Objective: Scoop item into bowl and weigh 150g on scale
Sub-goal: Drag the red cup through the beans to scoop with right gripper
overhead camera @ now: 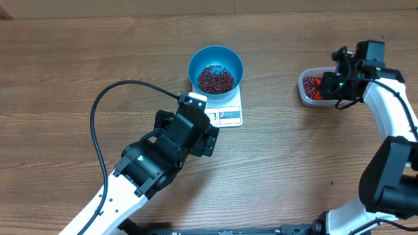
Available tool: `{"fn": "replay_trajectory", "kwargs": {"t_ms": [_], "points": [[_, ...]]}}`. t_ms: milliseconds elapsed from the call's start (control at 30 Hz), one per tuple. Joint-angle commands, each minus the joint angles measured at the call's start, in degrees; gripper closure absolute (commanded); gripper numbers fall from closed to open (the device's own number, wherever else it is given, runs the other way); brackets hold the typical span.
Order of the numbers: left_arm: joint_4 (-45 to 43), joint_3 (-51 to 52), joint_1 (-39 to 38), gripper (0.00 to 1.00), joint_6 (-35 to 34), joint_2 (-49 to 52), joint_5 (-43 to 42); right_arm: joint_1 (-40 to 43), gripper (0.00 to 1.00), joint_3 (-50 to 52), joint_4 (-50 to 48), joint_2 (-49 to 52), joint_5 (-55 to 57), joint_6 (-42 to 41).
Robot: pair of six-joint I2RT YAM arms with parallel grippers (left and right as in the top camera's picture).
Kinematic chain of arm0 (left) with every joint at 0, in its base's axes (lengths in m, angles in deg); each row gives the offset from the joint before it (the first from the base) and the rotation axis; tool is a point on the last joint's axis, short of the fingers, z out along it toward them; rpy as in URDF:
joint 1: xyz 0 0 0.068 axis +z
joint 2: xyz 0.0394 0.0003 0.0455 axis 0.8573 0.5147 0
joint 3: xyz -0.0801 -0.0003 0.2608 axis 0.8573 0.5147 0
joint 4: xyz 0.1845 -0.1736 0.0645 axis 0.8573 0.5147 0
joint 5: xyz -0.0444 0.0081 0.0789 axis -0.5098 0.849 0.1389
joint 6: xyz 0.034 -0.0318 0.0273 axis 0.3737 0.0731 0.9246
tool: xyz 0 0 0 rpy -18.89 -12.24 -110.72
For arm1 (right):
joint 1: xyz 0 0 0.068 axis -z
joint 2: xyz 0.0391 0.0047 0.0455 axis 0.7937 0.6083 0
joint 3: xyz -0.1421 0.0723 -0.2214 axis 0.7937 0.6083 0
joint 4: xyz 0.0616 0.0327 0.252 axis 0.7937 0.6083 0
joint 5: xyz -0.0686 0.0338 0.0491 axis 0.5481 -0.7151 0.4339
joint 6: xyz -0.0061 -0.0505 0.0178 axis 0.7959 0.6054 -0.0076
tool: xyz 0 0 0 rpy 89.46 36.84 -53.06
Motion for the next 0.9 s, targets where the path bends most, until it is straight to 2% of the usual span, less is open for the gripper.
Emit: {"fn": "replay_trajectory", "kwargs": {"t_ms": [0,867], "points": [[0.0,0.3,0.6,0.01,0.5,0.2,0.2,0.8,0.96,-1.0,-0.5,0.1,-3.1,-0.9],[0.0,0.3,0.6,0.01,0.5,0.2,0.2,2.3,0.96,-1.0,-2.2,7.5,-5.9,-3.0]]}}
